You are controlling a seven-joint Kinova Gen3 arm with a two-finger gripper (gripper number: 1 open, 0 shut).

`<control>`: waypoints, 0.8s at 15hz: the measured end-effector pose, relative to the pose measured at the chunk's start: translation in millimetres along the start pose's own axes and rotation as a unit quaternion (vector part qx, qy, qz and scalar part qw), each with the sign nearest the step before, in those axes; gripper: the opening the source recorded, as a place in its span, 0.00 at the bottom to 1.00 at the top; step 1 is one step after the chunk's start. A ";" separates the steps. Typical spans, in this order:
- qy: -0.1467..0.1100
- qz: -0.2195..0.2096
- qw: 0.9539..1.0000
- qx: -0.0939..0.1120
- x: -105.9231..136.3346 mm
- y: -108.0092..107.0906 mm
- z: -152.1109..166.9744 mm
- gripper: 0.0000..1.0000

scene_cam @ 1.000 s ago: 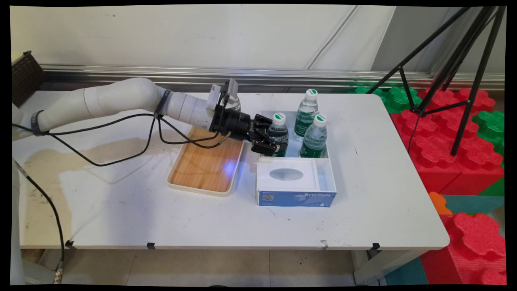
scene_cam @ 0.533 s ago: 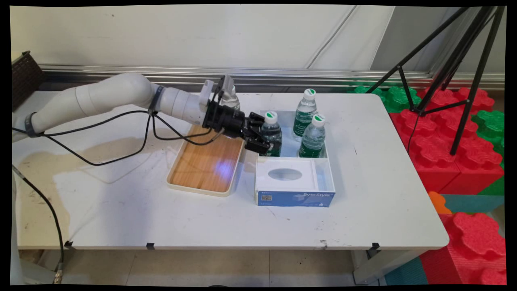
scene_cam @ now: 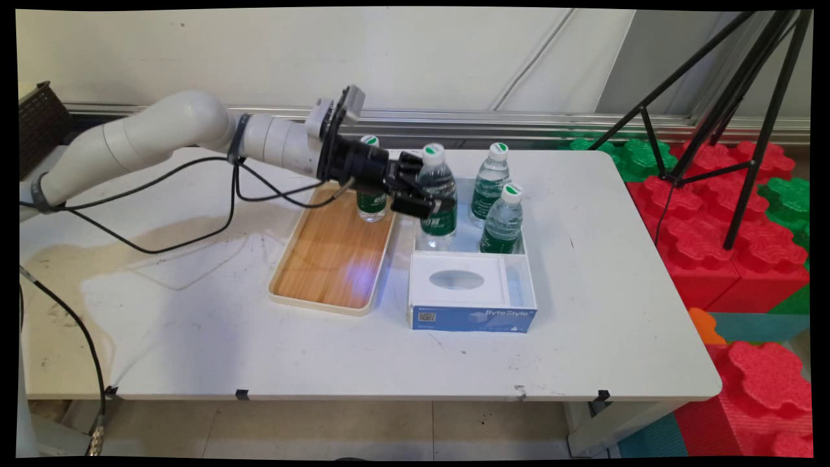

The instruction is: Place the picked object on the tray

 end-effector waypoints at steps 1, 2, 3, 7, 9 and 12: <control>0.007 0.000 1.000 -0.001 8.1 0.8 -1.5 0.00; 0.013 0.000 1.000 -0.002 15.8 1.9 -3.9 0.00; 0.017 0.001 1.000 -0.003 22.2 3.3 -6.6 0.00; 0.025 0.002 1.000 -0.016 40.8 11.7 -28.9 0.00; 0.022 0.003 0.999 -0.022 42.9 15.9 -44.2 0.00; 0.013 0.001 0.999 -0.030 39.0 20.6 -70.0 0.00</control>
